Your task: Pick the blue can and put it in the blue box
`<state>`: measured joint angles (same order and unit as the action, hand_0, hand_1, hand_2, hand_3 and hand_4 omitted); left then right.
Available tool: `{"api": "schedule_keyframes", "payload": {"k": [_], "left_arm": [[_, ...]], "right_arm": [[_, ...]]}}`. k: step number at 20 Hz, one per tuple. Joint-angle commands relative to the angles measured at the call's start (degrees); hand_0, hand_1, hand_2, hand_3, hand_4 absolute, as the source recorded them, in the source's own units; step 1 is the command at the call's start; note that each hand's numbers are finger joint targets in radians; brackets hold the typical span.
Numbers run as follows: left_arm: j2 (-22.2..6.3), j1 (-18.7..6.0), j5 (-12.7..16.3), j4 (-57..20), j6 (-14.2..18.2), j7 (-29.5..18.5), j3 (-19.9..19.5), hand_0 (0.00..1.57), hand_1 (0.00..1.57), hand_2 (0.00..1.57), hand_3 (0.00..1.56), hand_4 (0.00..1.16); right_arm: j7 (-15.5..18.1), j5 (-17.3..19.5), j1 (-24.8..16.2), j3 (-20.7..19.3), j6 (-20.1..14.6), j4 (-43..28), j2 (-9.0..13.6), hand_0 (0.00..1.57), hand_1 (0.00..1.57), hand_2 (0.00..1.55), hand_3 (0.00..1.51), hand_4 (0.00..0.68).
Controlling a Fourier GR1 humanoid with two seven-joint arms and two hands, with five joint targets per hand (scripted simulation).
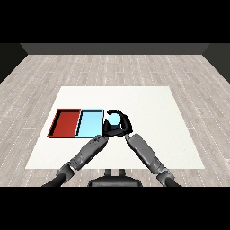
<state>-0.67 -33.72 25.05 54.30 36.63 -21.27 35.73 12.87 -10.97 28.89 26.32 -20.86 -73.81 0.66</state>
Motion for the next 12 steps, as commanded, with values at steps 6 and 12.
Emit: {"api": "schedule_keyframes", "payload": {"k": [6,12], "left_arm": [[0.64,-1.88,3.59,-1.13,4.54,-0.06,3.26,1.57,1.57,1.57,1.48,1.14],[0.64,1.98,-1.26,2.91,3.23,1.9,-0.06,1.57,1.57,1.57,1.49,1.15]], "right_arm": [[0.15,2.16,0.76,-2.6,3.6,1.68,-0.64,0.0,0.0,0.0,0.0,0.0],[-1.86,1.8,-4.95,-6.0,2.46,-5.73,2.26,0.0,0.0,0.0,0.0,0.0]]}}
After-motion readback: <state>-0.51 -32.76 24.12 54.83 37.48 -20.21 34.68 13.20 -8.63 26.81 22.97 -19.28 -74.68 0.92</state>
